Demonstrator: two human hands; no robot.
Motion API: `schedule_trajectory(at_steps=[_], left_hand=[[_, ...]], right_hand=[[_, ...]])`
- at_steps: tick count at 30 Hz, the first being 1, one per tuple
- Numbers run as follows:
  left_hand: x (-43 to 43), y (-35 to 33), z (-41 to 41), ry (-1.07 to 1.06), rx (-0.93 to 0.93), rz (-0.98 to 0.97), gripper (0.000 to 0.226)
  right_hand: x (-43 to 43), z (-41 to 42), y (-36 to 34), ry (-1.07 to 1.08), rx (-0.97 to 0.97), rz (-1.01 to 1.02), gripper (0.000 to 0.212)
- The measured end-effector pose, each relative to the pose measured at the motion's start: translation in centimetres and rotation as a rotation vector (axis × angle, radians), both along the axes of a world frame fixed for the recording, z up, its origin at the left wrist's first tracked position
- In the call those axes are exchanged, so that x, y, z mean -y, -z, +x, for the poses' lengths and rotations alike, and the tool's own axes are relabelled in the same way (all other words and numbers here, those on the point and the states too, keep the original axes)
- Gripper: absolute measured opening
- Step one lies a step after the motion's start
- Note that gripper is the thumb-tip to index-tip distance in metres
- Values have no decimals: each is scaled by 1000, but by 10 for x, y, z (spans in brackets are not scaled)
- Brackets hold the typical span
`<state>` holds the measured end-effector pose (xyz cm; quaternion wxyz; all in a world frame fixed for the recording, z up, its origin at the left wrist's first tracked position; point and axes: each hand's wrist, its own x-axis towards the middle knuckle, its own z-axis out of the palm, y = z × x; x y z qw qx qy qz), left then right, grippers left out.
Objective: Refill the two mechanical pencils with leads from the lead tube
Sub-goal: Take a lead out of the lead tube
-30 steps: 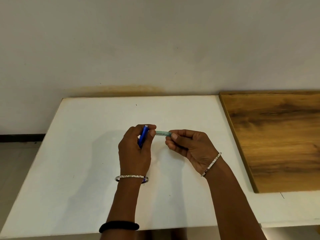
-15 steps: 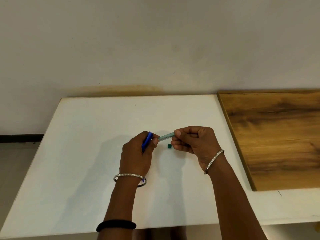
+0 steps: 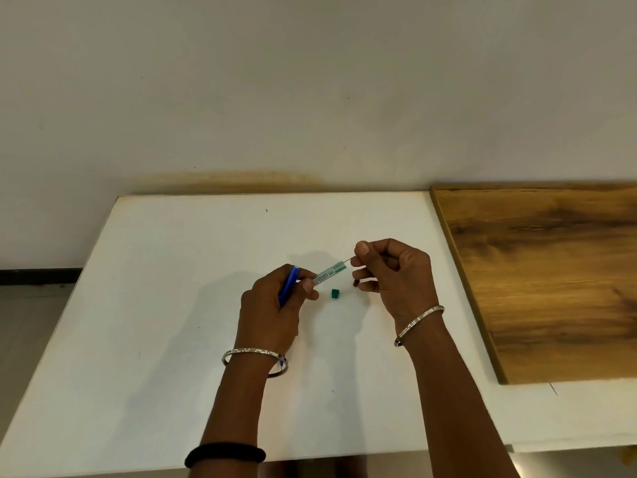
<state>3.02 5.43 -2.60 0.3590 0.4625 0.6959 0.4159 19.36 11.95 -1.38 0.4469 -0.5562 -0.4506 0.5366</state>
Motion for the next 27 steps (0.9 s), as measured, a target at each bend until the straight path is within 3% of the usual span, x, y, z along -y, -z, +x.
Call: schedule_trajectory(at_steps=[8,19,23,27], left_hand=[[1,-2,1,3,38,-31,8],[1,-4,7,115,-40,-144,13],[0,0,5,110,-194,-159,18],[0,4,7,101,-222,-226,17]], right_hand=[[-1,5,-2,177,-117,-15,18],[3,-12,-5,-158,-158,-165,24],[3,-9,-3,-209,-111,-177,24],[2,-6,0,-154,14,-148,24]])
